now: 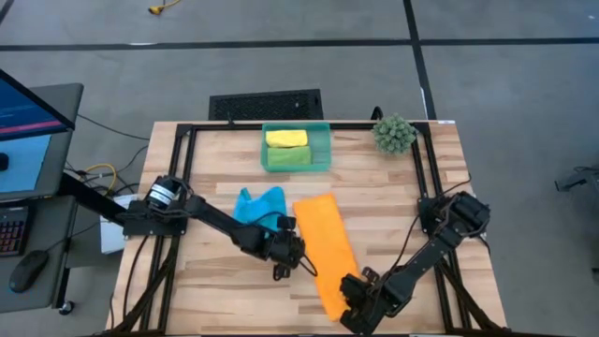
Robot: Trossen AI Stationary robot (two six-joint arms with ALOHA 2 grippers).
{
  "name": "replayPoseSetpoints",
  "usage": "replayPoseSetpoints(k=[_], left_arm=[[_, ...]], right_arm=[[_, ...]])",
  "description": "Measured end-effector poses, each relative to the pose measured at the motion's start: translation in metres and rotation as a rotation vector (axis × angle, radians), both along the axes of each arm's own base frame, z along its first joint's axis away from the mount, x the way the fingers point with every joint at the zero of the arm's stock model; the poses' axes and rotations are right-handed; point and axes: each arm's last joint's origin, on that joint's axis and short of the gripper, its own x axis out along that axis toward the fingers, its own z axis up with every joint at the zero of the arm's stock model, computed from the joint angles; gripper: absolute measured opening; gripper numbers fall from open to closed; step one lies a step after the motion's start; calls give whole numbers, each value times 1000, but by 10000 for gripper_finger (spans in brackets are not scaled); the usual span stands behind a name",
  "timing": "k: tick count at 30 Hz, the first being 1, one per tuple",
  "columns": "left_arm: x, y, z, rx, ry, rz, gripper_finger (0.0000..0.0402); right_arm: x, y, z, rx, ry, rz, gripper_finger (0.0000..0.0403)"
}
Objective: Roll microfiber towels into tight, uniform cylinder then place into a basket
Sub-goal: Roll the orange microfiber cloth
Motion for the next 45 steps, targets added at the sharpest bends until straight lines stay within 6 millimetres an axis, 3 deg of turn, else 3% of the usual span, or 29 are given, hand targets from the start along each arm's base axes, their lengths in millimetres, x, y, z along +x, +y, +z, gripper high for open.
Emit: replayPoseSetpoints(k=[8, 15, 22, 27, 34, 39, 45], left_arm=[[7, 26, 0, 54, 8, 51, 132], [19, 64, -2, 12, 14, 67, 132], [28, 78, -5, 21, -34, 30, 132], [30, 78, -5, 39, -55, 28, 132], [29, 73, -5, 62, -44, 9, 132], [25, 59, -5, 159, -35, -17, 132], [17, 34, 2, 234, -50, -40, 132]], right_arm=[[9, 3, 12, -52, -55, 6, 7], [4, 15, 20, -37, -90, 17, 25], [4, 16, 22, -81, -137, 10, 21], [9, 10, 21, -103, -131, 39, 33], [18, 2, 21, -102, -121, 57, 91], [24, -6, 22, -117, -113, 45, 129], [24, -10, 39, -148, -153, 118, 143]])
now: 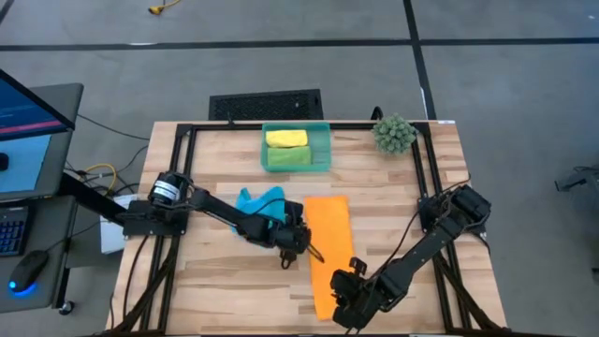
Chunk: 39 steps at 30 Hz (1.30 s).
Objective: Roll microfiber towels into tight, uniform cylinder then place into a basket
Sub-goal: Roll the orange microfiber cloth
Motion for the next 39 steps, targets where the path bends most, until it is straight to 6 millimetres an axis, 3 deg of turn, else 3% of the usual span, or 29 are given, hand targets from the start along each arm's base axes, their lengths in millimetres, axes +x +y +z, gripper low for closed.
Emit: replayPoseSetpoints(k=[4, 10, 14, 18, 22, 30, 39], left_arm=[[-9, -23, 18, -25, -46, -36, 132], [-26, -68, 45, -75, -155, -151, 132], [-37, -99, 51, -82, -200, -264, 132], [-45, -118, 48, -93, -205, -329, 132], [-48, -122, 47, -158, -215, -278, 132], [-57, -119, 43, -53, -164, -206, 132], [-66, -111, 37, -19, -99, -105, 132]], right_arm=[[-11, 1, 22, -54, -49, 81, 139], [-48, 7, 45, -240, -85, 166, 126], [-71, 21, 46, -310, -128, 216, 123], [-82, 35, 33, -333, -123, 266, 123], [-72, 36, 14, -382, -120, 228, 123], [-31, 6, -10, -418, 27, 181, 107], [1, -20, -11, -327, 111, 239, 20]])
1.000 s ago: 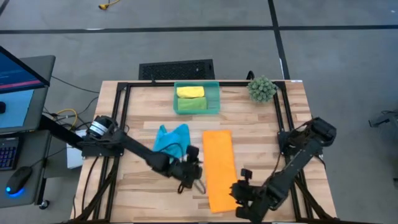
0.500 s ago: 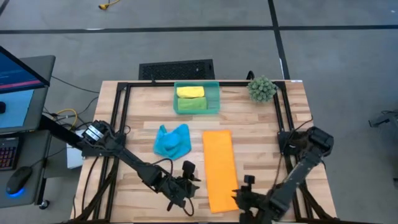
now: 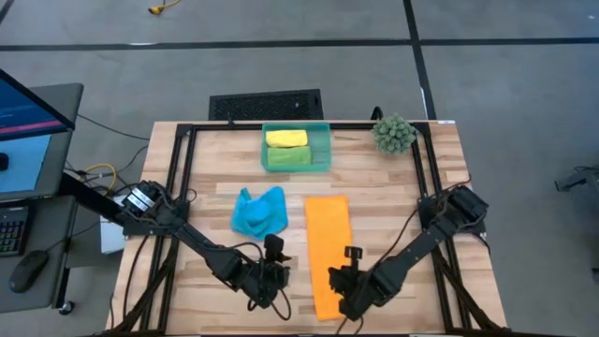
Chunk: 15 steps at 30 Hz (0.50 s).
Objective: Roll microfiber towels into tight, uniform cylinder then place into a basket
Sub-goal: Roll the orange microfiber cloth
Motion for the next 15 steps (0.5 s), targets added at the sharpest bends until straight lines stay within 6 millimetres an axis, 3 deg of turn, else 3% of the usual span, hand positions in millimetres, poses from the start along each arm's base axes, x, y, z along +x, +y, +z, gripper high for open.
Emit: replayPoseSetpoints(k=[9, 15], left_arm=[[0, 0, 0, 1, 7, -1, 132], [-1, 0, -1, 3, 11, -2, 132]], right_arm=[[17, -13, 1, 46, 5, 27, 18], [27, -20, -21, 41, 58, 19, 10]])
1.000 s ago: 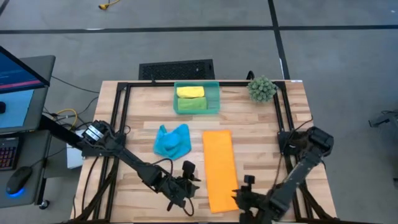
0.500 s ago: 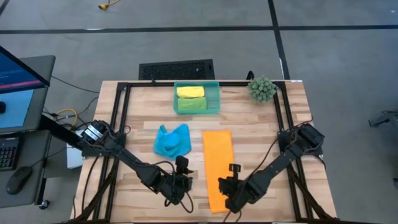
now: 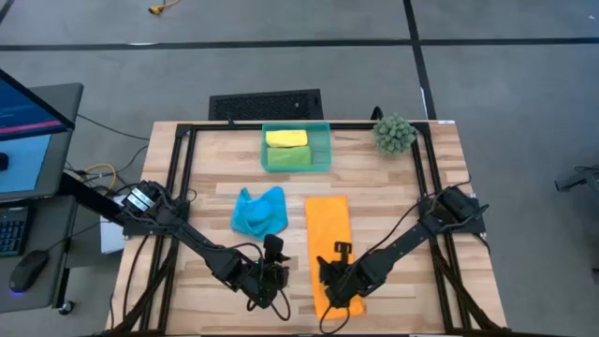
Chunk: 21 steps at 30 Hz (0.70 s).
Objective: Roll microfiber towels into tight, uniform cylinder then place into a basket
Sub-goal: Roll the orange microfiber cloth
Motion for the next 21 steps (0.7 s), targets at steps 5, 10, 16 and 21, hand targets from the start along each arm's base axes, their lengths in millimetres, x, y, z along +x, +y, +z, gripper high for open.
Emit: replayPoseSetpoints(k=[5, 10, 16, 21], left_arm=[[-1, 1, -1, 11, 21, 2, 132], [0, 4, -1, 2, 20, 22, 132], [1, 6, -1, -10, 22, 29, 132], [1, 6, -1, -18, 19, 35, 132]], right_arm=[[2, 0, -9, 8, 28, -9, 16], [9, -14, -10, -13, 35, -67, 4], [26, -46, -10, -26, 37, -166, 12], [32, -61, -10, -51, 49, -146, 11]])
